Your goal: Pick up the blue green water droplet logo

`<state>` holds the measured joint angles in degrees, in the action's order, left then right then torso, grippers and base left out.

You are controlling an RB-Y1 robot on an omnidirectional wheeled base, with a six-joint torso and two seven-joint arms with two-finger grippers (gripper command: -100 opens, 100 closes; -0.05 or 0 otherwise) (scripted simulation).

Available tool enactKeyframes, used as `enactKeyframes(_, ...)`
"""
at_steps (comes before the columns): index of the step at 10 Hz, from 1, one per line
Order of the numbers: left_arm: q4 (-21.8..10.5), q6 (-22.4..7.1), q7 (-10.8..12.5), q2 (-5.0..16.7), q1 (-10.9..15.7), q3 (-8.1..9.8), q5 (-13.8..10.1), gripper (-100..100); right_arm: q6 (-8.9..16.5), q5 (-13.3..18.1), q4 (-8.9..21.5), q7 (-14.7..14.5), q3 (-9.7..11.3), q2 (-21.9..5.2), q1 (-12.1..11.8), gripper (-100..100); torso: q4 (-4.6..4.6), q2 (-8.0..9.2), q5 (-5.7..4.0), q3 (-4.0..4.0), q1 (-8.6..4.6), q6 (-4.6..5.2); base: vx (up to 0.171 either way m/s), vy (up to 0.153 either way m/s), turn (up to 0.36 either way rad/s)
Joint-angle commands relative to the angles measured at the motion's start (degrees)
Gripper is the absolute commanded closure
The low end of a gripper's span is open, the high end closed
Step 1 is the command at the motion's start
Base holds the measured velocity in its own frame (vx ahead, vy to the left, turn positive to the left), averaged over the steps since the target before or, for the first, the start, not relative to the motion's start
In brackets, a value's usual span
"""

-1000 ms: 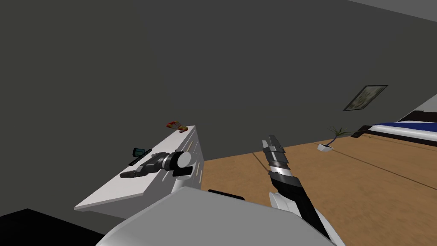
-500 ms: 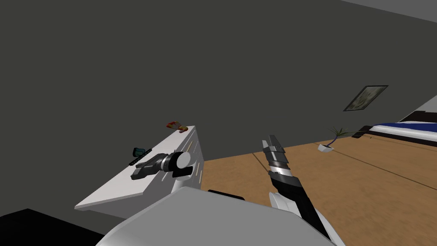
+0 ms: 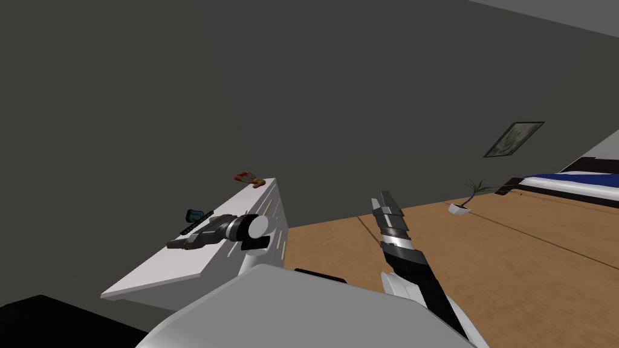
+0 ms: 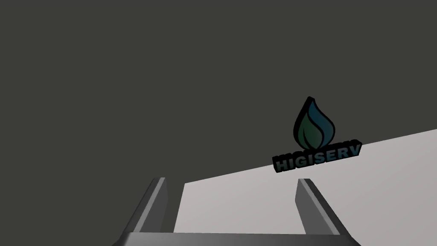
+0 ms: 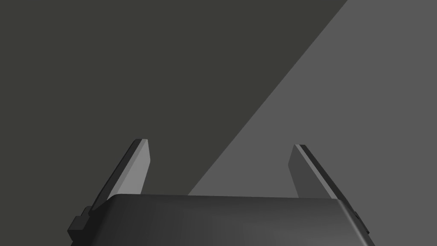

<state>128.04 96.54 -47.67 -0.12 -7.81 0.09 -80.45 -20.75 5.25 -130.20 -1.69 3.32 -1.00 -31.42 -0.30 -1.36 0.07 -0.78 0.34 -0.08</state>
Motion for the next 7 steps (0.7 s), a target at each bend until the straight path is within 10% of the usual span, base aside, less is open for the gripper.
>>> enactKeyframes(1, -0.3, -2.9, -0.4, 2.3, -0.4, 1.07, -0.4, -100, 0.0, 0.0, 0.0, 0.0, 0.0, 0.0, 0.0, 0, 0.00, 0.00, 0.00, 0.00, 0.00, 0.00, 0.010, -0.032, -0.038)
enactKeyframes(7, -3.0, -11.3, -1.1, 8.7, -3.1, 7.58, -3.6, -100, 0.0, 0.0, 0.0, 0.0, 0.0, 0.0, 0.0, 0, 0.00, -0.01, -0.02, -0.01, -0.08, 0.00, 0.016, -0.050, -0.058)
